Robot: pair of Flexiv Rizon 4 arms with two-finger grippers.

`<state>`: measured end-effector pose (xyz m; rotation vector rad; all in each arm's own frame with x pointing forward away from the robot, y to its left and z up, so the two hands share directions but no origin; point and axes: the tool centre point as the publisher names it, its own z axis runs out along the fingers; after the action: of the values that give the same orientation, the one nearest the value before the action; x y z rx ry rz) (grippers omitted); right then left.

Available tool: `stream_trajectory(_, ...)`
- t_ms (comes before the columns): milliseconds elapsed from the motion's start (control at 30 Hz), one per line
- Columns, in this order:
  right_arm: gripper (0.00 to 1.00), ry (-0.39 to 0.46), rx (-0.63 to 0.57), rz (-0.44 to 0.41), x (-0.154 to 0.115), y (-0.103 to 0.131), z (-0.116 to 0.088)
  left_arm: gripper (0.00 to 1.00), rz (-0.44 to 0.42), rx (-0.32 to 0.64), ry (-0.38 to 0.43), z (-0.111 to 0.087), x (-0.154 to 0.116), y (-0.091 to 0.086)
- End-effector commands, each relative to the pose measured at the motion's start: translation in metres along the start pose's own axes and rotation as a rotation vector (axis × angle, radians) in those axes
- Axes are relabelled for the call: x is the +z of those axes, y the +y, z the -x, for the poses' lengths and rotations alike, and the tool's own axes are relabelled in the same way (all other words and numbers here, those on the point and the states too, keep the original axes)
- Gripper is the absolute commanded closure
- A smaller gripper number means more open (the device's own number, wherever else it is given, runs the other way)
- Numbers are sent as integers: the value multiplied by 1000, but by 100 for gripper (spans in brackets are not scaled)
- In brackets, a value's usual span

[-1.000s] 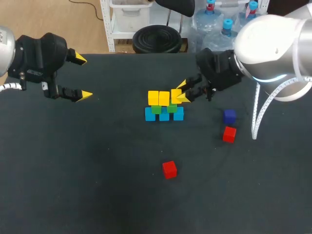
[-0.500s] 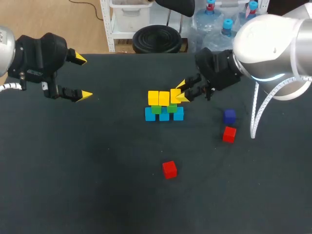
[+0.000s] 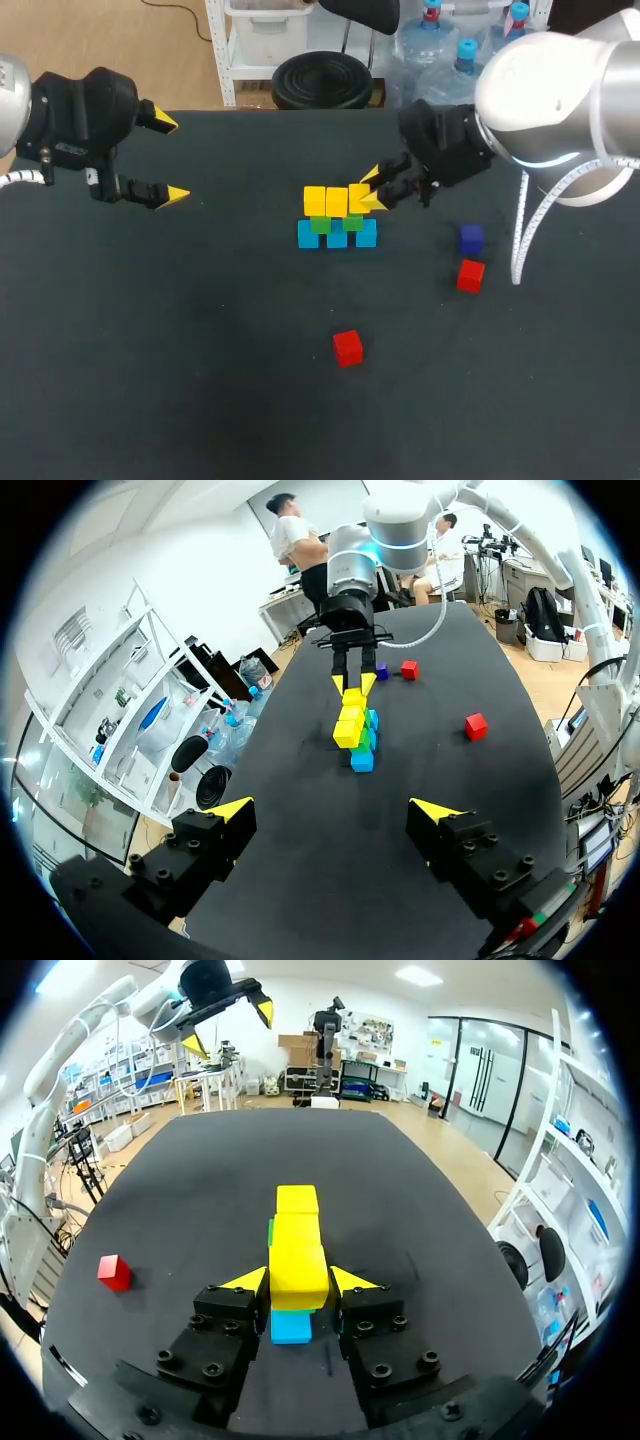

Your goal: Place the blue cubes, place green cubes on the blue cubes, place the yellow cubes on the green cubes, then place the red cubes on the yellow cubes, and place purple cube on the red cubes.

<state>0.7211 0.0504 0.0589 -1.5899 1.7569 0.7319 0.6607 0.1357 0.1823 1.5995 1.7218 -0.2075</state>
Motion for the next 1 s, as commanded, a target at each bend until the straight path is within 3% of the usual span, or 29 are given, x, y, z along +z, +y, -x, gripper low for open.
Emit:
stream_trajectory(33,100,1,2,4,2,-2,-1,0,1,4,-10,-2,-1,0)
stream_trajectory(1000,100,3,16,12,5,-3,-5,0,1,4,-10,-2,-1,0)
